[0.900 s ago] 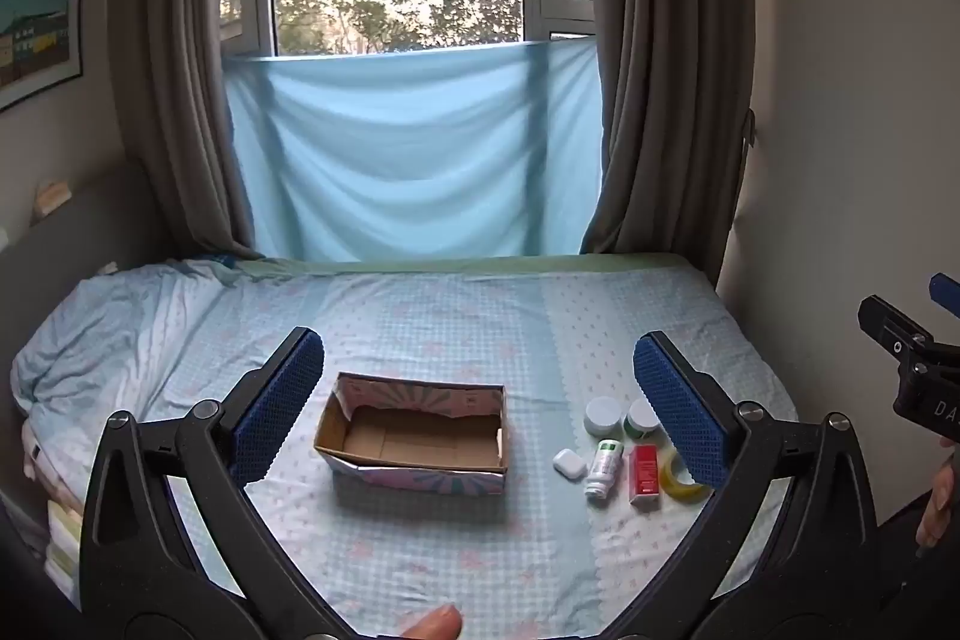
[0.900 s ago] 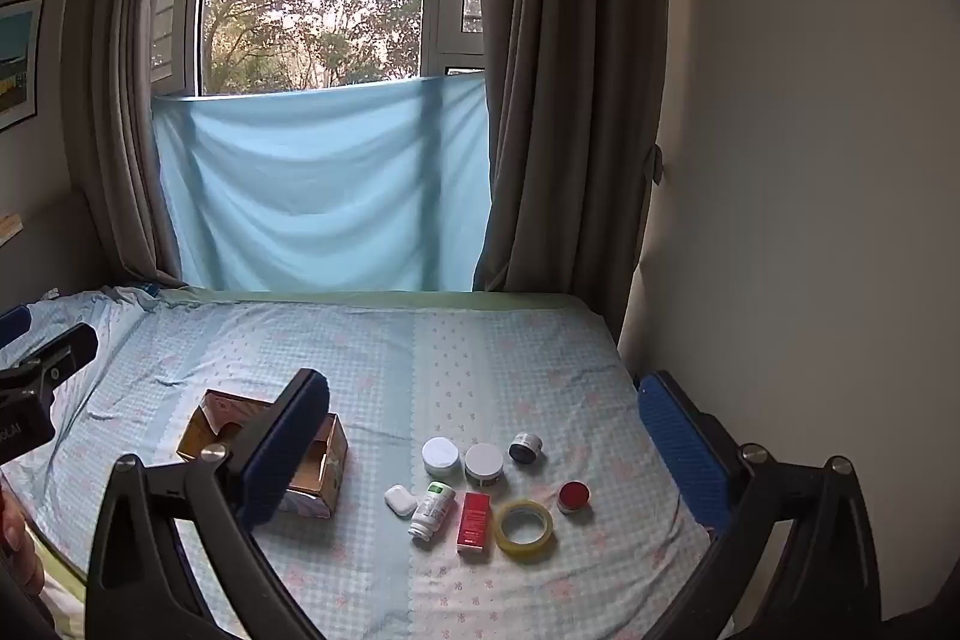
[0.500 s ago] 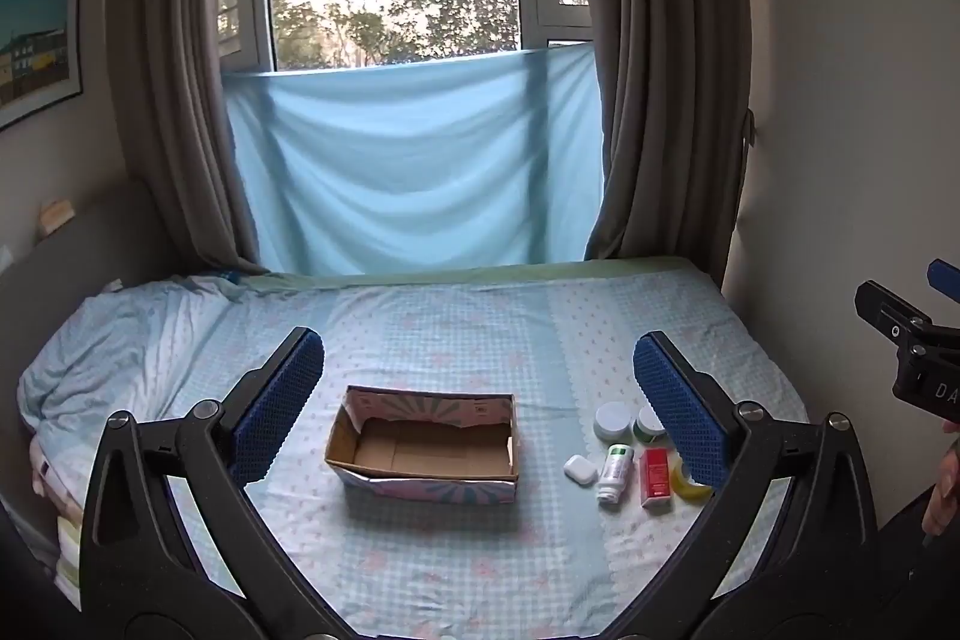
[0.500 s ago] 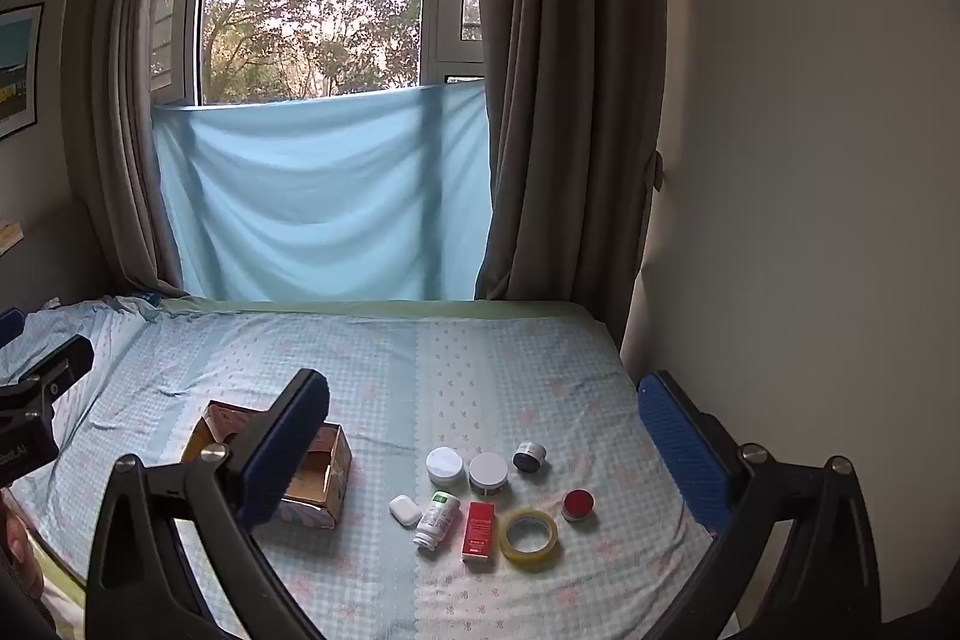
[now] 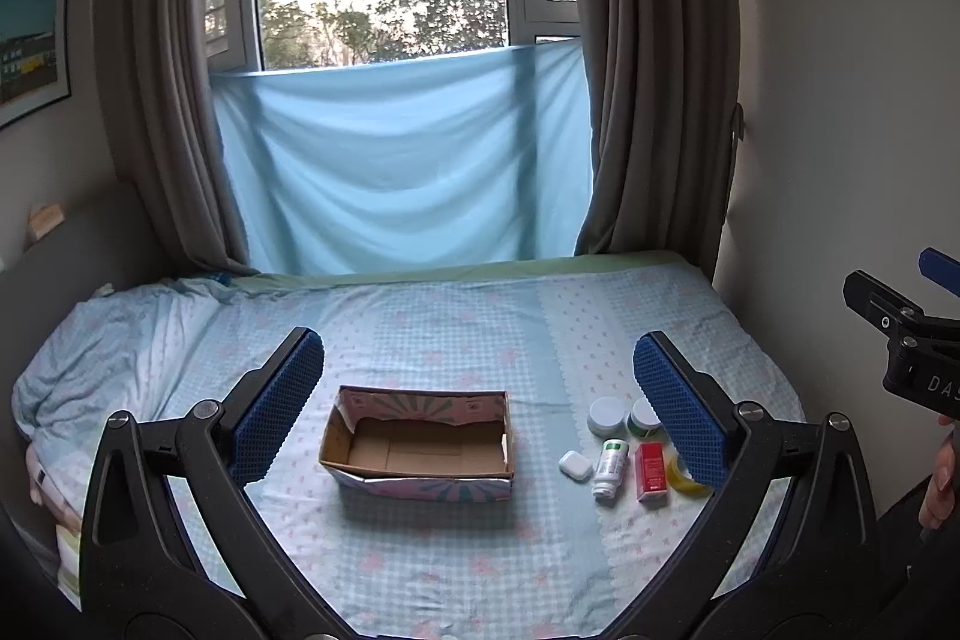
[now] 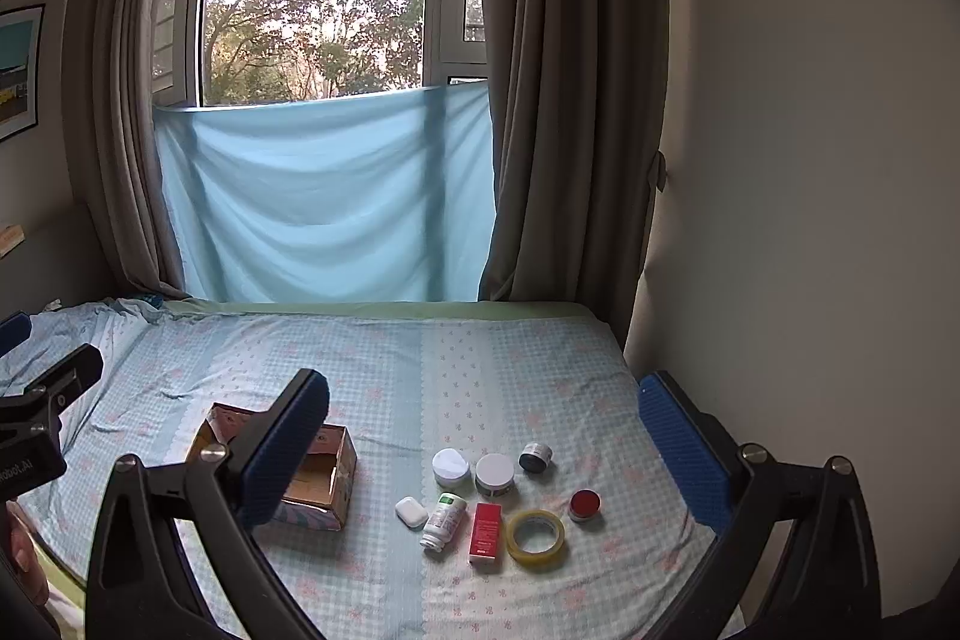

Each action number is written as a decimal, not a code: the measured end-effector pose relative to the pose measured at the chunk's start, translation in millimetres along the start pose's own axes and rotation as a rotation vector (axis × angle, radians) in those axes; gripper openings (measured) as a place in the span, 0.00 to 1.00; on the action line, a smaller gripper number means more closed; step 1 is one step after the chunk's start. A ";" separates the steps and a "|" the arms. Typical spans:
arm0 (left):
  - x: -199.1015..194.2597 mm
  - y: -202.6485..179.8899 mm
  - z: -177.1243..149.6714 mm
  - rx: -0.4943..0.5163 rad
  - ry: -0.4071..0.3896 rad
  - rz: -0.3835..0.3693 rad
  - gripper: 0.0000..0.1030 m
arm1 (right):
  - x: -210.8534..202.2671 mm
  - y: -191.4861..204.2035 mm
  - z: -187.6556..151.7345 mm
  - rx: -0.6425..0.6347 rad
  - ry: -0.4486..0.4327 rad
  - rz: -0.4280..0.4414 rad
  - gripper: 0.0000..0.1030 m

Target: Organize rigid objects

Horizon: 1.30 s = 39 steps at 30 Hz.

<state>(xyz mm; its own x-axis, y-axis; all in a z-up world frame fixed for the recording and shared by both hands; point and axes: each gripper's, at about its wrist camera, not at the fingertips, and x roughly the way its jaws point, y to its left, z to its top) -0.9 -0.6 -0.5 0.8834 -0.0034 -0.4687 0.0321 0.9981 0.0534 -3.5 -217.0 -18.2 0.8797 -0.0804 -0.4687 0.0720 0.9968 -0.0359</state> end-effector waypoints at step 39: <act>-3.9 1.3 0.4 -0.021 -0.022 0.008 1.00 | -3.8 0.0 2.0 0.006 -0.009 -0.026 1.00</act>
<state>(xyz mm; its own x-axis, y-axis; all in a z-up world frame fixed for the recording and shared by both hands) -4.2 0.6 1.8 0.8937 0.0037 -0.4486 0.0152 0.9991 0.0385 -5.9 -216.8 -14.7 0.8815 -0.1064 -0.4601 0.0976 0.9943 -0.0429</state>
